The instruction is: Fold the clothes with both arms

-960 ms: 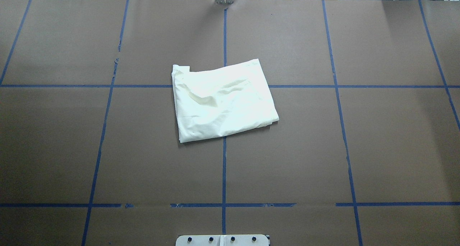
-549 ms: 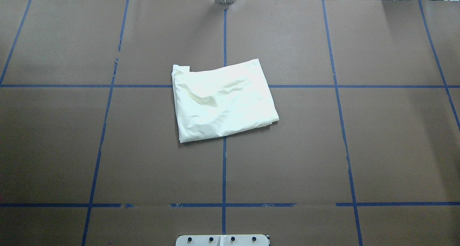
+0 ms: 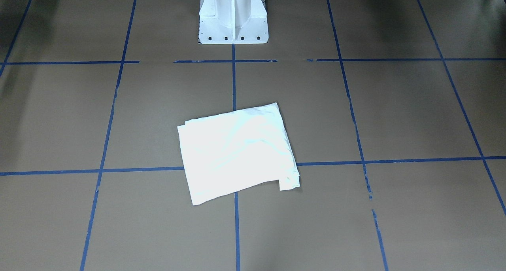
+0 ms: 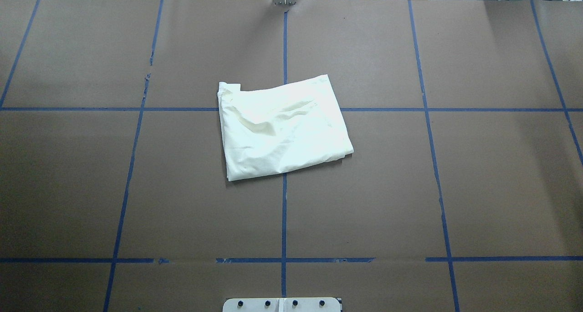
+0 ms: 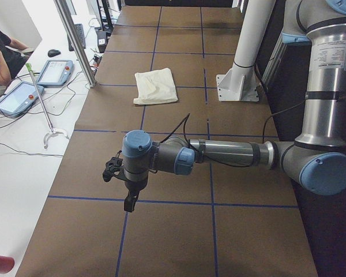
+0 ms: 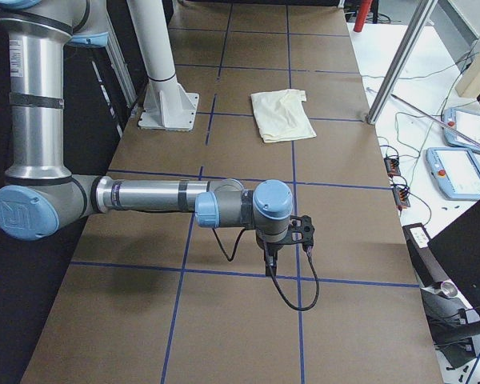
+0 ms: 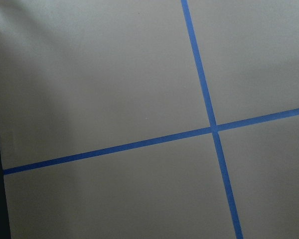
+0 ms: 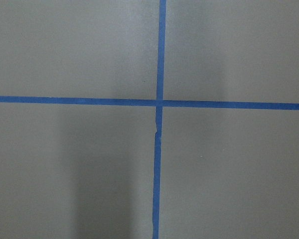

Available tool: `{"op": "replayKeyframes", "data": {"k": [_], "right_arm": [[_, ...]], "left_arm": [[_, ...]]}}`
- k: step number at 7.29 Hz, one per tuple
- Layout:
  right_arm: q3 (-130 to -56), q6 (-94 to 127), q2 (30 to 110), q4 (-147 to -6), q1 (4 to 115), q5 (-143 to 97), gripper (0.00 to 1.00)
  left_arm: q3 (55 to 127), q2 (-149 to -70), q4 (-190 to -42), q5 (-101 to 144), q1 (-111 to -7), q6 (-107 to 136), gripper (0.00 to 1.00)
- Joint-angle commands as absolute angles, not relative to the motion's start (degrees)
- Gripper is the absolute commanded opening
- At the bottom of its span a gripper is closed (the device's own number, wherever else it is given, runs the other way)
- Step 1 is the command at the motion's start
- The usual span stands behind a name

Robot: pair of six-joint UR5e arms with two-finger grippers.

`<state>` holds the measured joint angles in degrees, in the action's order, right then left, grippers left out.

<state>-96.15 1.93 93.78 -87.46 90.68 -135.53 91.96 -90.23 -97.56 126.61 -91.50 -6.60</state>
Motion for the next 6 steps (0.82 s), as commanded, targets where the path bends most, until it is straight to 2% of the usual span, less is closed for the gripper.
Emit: {"op": "replayKeyframes", "data": {"k": [1,6], "right_arm": [[-96.2,1.8,93.8,-87.5,90.4,-135.5,1.0],[-96.3,1.8,93.8,-87.5,90.1,-135.6,1.0]], "left_arm": [[91.9,-90.2,-97.6,126.7,-91.5,-6.6,0.99],[91.7,-90.1,-97.5,126.7,-91.5,-5.2,0.99]]}}
